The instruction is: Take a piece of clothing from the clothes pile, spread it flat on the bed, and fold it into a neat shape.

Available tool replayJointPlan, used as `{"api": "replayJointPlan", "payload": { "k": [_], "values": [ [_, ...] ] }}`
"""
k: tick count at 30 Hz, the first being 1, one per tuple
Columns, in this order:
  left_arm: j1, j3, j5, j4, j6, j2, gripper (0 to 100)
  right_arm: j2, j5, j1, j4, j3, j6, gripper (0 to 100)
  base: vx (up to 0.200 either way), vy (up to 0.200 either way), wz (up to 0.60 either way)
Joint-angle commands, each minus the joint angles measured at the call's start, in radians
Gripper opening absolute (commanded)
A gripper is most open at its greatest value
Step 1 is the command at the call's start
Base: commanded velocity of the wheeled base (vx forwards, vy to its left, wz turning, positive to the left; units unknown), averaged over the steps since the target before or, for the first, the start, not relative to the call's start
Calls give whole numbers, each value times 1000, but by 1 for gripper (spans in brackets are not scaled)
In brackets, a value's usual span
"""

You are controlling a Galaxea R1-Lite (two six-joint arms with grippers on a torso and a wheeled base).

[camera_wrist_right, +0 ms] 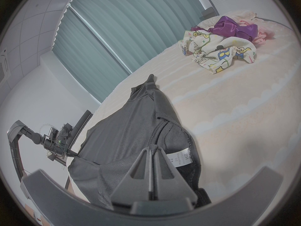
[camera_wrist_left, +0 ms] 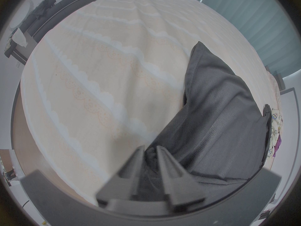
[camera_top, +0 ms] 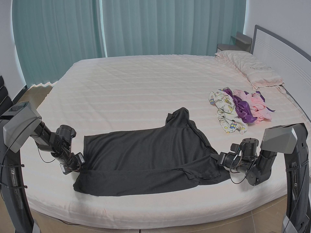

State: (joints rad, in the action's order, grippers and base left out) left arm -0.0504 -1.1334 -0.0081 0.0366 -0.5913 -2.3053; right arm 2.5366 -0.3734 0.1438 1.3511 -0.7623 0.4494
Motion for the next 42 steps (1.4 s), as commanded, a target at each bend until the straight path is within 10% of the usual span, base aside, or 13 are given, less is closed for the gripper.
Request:
{"api": "replayJointPlan", "payload": {
  "k": [1,2,3,16,23,30,42],
  "values": [
    [0,-5,-1,0,-2,-2,100,5,-2,5,-1,-3,0,0,0,0,0],
    [0,-5,-1,0,-4,-2,100,4,-2,8,-1,1,-1,0,0,0,0],
    [0,-5,-1,0,-7,-2,100,4,-1,10,0,3,0,100,0,0,0],
    [-46,17,-26,8,-39,83,100,-59,34,-49,7,8,38,100,0,0,0],
    [-97,133,-185,-1,-35,241,100,-151,140,-44,5,83,190,100,0,0,0],
    [-106,320,-343,-64,-96,362,100,-276,321,94,-7,252,423,100,0,0,0],
    [-105,460,-392,-248,-125,360,100,-228,398,281,-58,311,614,100,0,0,0]
  ]
}}
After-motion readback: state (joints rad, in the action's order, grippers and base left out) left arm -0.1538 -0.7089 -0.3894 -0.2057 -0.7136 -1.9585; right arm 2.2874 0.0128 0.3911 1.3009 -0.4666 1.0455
